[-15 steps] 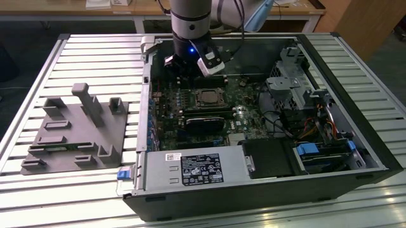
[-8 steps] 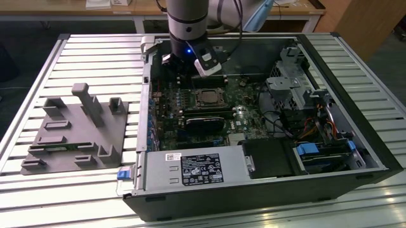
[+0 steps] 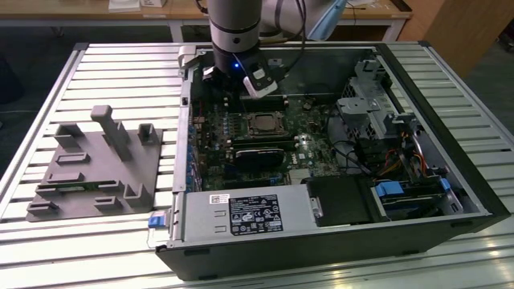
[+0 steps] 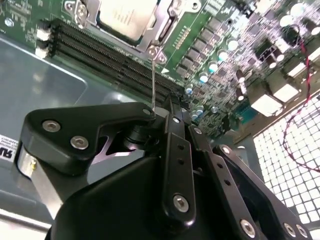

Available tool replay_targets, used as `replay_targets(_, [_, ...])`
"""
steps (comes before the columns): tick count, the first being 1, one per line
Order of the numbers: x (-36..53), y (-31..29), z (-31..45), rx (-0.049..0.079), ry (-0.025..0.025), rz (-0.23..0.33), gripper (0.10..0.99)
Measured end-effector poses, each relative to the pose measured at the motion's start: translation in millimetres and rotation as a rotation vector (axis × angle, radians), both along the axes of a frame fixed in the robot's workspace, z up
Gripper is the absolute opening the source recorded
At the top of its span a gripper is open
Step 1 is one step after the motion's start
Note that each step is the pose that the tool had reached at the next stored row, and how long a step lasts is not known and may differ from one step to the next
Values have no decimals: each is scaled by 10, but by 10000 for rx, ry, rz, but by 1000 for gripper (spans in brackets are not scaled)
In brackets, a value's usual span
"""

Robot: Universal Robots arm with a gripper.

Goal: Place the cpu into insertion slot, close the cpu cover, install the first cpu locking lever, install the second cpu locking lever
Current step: 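Install the first cpu locking lever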

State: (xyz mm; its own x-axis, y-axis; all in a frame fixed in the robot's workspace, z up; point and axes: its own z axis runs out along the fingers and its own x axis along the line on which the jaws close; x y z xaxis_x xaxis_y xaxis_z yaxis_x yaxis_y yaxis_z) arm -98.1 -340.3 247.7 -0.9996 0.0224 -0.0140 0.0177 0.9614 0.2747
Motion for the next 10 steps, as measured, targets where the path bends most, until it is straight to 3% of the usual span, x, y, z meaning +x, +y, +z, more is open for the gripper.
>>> replay_targets(2, [-5,-2,-1,119,0,2,106])
replay_targets(6, [-6,-6,-3,571,1,2,106])
replay_targets(10, [12,-6,-9,623,2,2,106])
